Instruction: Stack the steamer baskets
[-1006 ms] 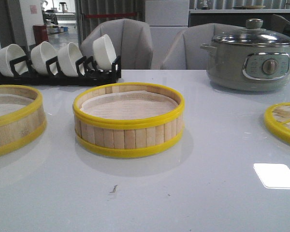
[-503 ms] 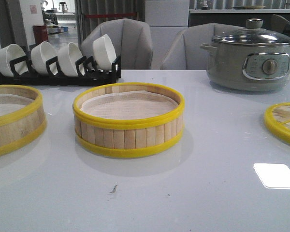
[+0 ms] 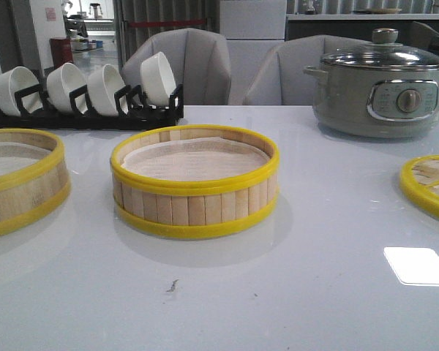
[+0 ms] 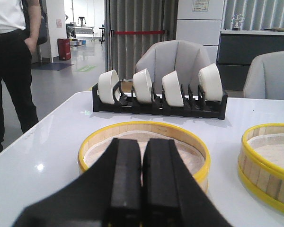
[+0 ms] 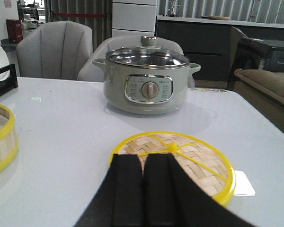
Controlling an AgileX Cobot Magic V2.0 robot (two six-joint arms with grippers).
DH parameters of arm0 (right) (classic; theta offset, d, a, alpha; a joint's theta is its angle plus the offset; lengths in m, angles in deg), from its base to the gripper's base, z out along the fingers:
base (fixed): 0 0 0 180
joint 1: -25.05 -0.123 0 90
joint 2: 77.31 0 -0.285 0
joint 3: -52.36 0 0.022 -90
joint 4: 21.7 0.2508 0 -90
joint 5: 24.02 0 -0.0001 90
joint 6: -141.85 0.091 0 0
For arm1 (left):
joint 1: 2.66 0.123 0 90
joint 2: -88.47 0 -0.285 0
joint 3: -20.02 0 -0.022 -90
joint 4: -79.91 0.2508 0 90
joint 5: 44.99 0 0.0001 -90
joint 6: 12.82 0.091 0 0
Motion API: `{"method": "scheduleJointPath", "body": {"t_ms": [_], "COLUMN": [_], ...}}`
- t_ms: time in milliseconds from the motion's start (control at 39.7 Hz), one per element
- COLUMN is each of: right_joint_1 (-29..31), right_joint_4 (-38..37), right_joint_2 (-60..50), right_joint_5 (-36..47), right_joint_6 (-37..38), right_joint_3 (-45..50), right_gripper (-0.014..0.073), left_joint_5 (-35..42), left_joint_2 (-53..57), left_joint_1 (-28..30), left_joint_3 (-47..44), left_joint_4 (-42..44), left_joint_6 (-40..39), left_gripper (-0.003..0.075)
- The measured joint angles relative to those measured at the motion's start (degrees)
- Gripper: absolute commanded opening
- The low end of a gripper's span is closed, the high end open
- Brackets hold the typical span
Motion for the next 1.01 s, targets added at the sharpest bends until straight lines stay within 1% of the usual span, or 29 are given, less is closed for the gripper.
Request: {"method": "scheduleJointPath", "body": {"t_ms": [755, 855, 931, 1006], "right_joint_1": [0.0, 0.0, 0.0, 0.0], "right_joint_4": [0.0, 0.0, 0.0, 0.0], "right_joint_2": [0.0, 0.0, 0.0, 0.0], "right_joint_5": [0.0, 0.0, 0.0, 0.0], "right_joint_6": [0.0, 0.0, 0.0, 0.0], "right_joint_3": [0.0, 0.0, 0.0, 0.0], "right_gripper": [0.0051, 0.0051, 0.0051, 0.0051], "left_joint_5": [-0.6, -3.4, -5.7, -8.7], "left_joint_2": [-0.7, -6.5, -12.9, -19.3], "left_joint_1": [-0.1, -0.1, -0.1, -0.1], "left_joint_3": [0.3, 4.6, 10.9, 19.1], "left_joint_4": [0.6, -0.2, -0.4, 0.0], "left_joint_6": [0.0, 0.0, 0.0, 0.0], "left_gripper": [0.0083, 0.0083, 0.0083, 0.0083]}}
